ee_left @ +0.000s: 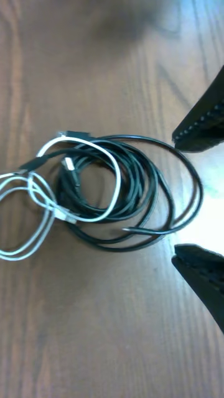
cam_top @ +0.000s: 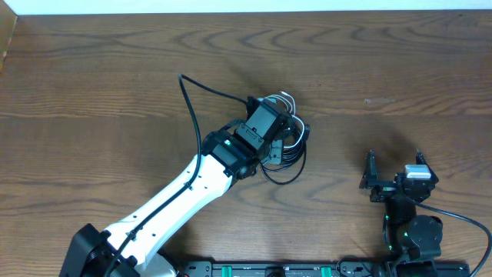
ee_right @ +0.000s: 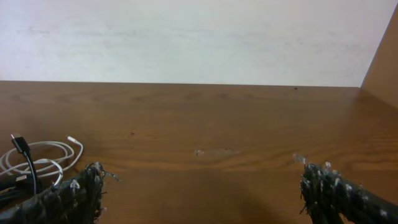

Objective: Untangle cables

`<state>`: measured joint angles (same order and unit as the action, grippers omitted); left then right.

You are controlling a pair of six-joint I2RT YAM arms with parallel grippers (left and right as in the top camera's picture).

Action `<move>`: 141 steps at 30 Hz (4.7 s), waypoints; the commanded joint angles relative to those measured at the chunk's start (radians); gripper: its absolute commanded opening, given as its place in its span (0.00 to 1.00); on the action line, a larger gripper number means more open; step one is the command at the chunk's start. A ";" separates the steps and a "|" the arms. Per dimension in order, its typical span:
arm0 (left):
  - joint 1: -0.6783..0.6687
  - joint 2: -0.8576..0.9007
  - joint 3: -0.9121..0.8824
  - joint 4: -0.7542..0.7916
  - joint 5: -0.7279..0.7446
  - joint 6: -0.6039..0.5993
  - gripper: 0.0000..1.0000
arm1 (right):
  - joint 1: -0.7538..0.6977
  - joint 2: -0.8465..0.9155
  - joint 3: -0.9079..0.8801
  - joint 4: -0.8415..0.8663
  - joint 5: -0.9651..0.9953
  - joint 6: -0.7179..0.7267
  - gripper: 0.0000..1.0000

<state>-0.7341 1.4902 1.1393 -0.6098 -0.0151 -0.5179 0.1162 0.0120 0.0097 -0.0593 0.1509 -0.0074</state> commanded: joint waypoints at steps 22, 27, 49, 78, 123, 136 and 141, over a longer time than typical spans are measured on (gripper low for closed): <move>0.004 0.008 -0.017 -0.057 0.068 0.001 0.89 | -0.005 -0.006 -0.004 -0.001 0.003 0.010 0.99; 0.004 0.008 -0.017 -0.090 0.068 0.001 0.90 | -0.005 -0.006 -0.004 -0.001 0.003 0.010 0.99; 0.001 0.009 -0.023 -0.097 0.087 0.001 0.90 | -0.005 -0.006 -0.004 -0.001 0.003 0.010 0.99; -0.098 0.364 -0.023 0.336 -0.080 0.223 0.83 | -0.005 -0.006 -0.004 -0.001 0.003 0.010 0.99; 0.010 0.379 -0.023 0.328 0.034 0.542 0.50 | -0.005 -0.006 -0.004 -0.001 0.003 0.010 0.99; 0.009 0.380 -0.023 0.299 0.166 0.546 0.48 | -0.005 -0.006 -0.004 -0.001 0.003 0.010 0.99; 0.009 0.380 -0.023 0.289 0.163 0.550 0.48 | -0.005 -0.006 -0.004 -0.001 0.003 0.010 0.99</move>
<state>-0.7273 1.8572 1.1271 -0.3145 0.1337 0.0326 0.1162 0.0120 0.0097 -0.0593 0.1505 -0.0074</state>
